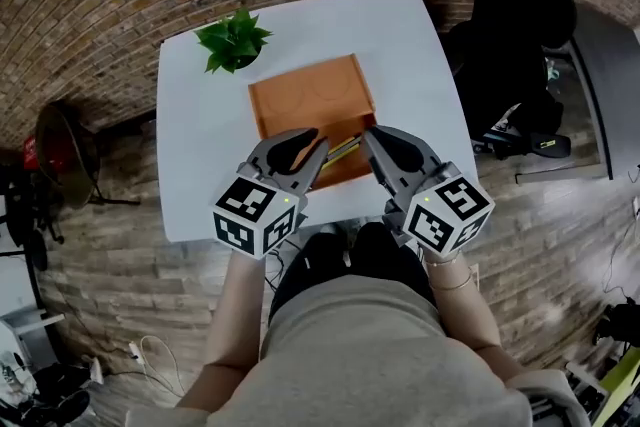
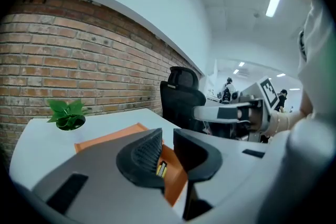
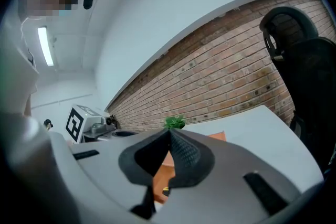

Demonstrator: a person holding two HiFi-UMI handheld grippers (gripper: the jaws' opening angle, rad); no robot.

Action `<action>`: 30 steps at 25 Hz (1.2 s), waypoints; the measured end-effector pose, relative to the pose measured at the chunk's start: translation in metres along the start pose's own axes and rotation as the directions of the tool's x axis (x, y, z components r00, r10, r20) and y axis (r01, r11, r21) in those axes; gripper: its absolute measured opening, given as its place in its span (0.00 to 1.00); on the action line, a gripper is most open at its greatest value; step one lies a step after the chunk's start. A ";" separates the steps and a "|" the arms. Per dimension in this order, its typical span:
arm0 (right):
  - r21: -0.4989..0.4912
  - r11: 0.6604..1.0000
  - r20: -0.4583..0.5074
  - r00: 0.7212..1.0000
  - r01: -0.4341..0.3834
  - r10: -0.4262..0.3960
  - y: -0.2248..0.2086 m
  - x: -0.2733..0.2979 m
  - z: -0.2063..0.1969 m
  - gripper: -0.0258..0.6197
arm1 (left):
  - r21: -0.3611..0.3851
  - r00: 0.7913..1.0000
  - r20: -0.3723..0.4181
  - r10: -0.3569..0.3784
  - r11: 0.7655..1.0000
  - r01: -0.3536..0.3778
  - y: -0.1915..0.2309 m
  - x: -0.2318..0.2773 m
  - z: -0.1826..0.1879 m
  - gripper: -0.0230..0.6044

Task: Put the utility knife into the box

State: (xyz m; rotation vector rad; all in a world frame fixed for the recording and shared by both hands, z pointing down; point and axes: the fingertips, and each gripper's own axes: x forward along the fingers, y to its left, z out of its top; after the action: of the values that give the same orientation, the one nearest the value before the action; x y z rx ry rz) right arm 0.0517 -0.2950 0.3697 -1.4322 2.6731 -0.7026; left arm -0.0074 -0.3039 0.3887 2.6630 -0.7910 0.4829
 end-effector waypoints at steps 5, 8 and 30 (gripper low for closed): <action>-0.035 0.999 0.020 0.999 -0.026 0.027 0.015 0.005 0.008 0.04 | -0.038 0.994 0.104 0.028 0.999 -0.024 0.001 -0.016 0.012 0.08; -0.055 0.997 0.032 0.998 -0.045 0.047 0.022 0.008 0.014 0.04 | -0.053 0.986 0.151 0.065 0.997 -0.058 0.003 -0.024 0.016 0.06; -0.110 0.990 -0.057 0.995 -0.087 0.081 0.035 0.016 -0.002 0.04 | -0.129 0.974 0.169 0.148 0.983 -0.127 0.000 -0.030 -0.003 0.05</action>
State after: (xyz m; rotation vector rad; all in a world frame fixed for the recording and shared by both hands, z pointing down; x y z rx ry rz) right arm 0.0148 -0.2902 0.3603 -1.3319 2.8360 -0.6011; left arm -0.0316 -0.2886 0.3793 2.5780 -1.0288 0.2237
